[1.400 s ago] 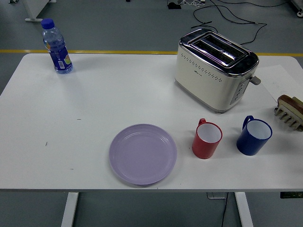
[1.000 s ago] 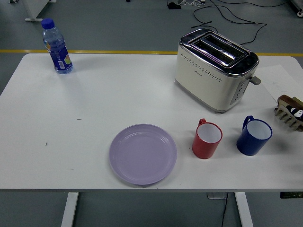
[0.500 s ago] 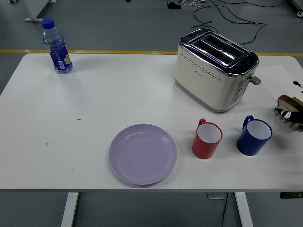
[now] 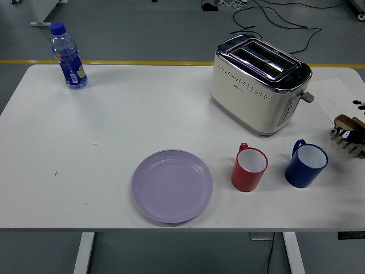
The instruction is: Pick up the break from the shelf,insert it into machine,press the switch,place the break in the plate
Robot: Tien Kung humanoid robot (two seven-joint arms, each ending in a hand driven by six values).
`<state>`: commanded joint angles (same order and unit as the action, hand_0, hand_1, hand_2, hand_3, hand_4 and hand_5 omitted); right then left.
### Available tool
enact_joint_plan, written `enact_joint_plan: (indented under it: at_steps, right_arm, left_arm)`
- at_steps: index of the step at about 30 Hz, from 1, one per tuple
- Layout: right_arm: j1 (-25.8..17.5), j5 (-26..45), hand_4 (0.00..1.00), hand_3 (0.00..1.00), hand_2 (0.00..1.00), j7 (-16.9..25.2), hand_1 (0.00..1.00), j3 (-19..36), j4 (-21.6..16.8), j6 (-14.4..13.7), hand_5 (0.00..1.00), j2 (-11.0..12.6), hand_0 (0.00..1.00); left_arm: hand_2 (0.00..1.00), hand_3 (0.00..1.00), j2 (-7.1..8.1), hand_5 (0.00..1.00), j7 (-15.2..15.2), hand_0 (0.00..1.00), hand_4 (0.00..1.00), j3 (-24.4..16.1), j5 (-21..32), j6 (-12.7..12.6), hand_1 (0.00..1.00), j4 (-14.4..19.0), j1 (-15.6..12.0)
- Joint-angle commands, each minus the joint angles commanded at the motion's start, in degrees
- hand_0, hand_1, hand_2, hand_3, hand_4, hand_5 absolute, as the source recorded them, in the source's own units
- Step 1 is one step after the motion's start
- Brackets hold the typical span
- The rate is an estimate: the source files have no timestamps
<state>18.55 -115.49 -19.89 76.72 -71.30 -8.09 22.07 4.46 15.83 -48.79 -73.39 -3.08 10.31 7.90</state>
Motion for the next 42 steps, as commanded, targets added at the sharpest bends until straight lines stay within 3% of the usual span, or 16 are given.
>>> enact_joint_plan:
  at_steps: [2,3,8,9,14,15,20,21,24,26,27,32,33,37,42]
  right_arm:
    - [0.36,-0.25,0.634,0.765,0.709,-0.45,0.691,-0.52,0.30,-0.01,0.129,-0.05,0.712]
    - [0.59,-0.84,0.576,0.730,0.620,-0.96,0.616,-0.83,0.46,0.19,0.078,-0.06,0.590]
    - [1.59,-3.29,0.576,0.730,0.620,-3.58,0.616,-2.24,0.89,1.85,0.078,0.22,0.590]
    - [1.68,-3.55,0.546,0.690,0.576,-3.84,0.554,-2.37,0.90,2.00,0.043,0.26,0.508]
    - [2.57,-5.84,0.546,0.690,0.576,-6.51,0.554,-3.71,0.67,3.95,0.043,0.76,0.508]
    - [2.66,-6.14,0.542,0.638,0.536,-6.81,0.503,-3.85,0.61,4.12,0.044,0.81,0.451]
    - [3.11,-7.39,0.542,0.638,0.536,-7.79,0.503,-4.61,0.36,4.27,0.044,1.06,0.451]
    - [3.14,-7.51,0.542,0.584,0.493,-7.87,0.456,-4.66,0.34,4.24,0.051,1.08,0.372]
    - [3.24,-7.80,0.542,0.584,0.493,-8.22,0.456,-4.84,0.24,4.19,0.051,1.21,0.372]
    - [3.34,-7.83,0.542,0.584,0.493,-8.44,0.456,-4.98,0.25,3.99,0.051,1.28,0.372]
    - [3.39,-7.87,0.524,0.546,0.459,-8.57,0.393,-5.09,0.22,3.70,0.058,1.34,0.301]
    - [3.70,-8.56,0.524,0.546,0.459,-8.55,0.393,-5.33,-0.41,2.09,0.058,1.85,0.301]
    - [3.72,-8.61,0.450,0.530,0.435,-8.54,0.370,-5.35,-0.45,1.97,0.014,1.90,0.254]
    - [4.41,-8.73,0.450,0.530,0.435,-7.81,0.370,-5.65,-1.49,-1.05,0.014,3.33,0.254]
    - [5.19,-8.72,0.436,0.522,0.427,-7.33,0.364,-5.81,-3.06,-2.58,0.002,5.02,0.266]
  left_arm:
    - [0.588,0.599,-0.01,0.947,0.00,0.652,0.332,-0.02,-0.05,-0.02,0.584,0.00,0.03]
    - [0.588,0.599,-0.01,0.948,-0.01,0.652,0.333,0.02,-0.03,-0.02,0.585,0.00,0.06]
    - [0.588,0.599,0.04,0.948,-0.08,0.652,0.333,0.18,0.26,-0.13,0.585,0.00,0.14]
    - [0.588,0.599,0.04,0.947,-0.09,0.651,0.332,0.18,0.27,-0.14,0.585,0.00,0.15]
    - [0.588,0.599,0.07,0.947,-0.10,0.651,0.332,0.26,0.34,-0.17,0.585,0.00,0.17]
    - [0.587,0.600,0.09,0.948,-0.10,0.651,0.332,0.29,0.35,-0.17,0.585,0.00,0.19]
    - [0.587,0.600,0.14,0.948,-0.09,0.651,0.332,0.31,0.32,-0.19,0.585,0.00,0.29]
    - [0.587,0.599,0.14,0.948,-0.09,0.652,0.332,0.30,0.31,-0.19,0.586,0.00,0.30]
    - [0.587,0.599,0.19,0.948,-0.10,0.652,0.332,0.31,0.40,-0.23,0.586,0.00,0.33]
    - [0.587,0.599,0.19,0.948,-0.09,0.652,0.332,0.23,0.35,-0.25,0.586,0.00,0.34]
    - [0.587,0.599,0.19,0.948,-0.07,0.652,0.331,0.20,0.28,-0.24,0.585,0.00,0.36]
    - [0.587,0.599,0.21,0.948,-0.04,0.652,0.331,0.08,0.15,-0.25,0.585,0.00,0.38]
    - [0.587,0.599,0.21,0.943,-0.03,0.653,0.329,0.08,0.14,-0.25,0.586,0.00,0.38]
    - [0.587,0.599,0.26,0.943,-0.01,0.653,0.329,0.14,0.17,-0.24,0.586,0.00,0.33]
    - [0.588,0.598,0.34,0.945,0.00,0.652,0.331,0.07,-0.01,-0.23,0.586,0.00,0.29]
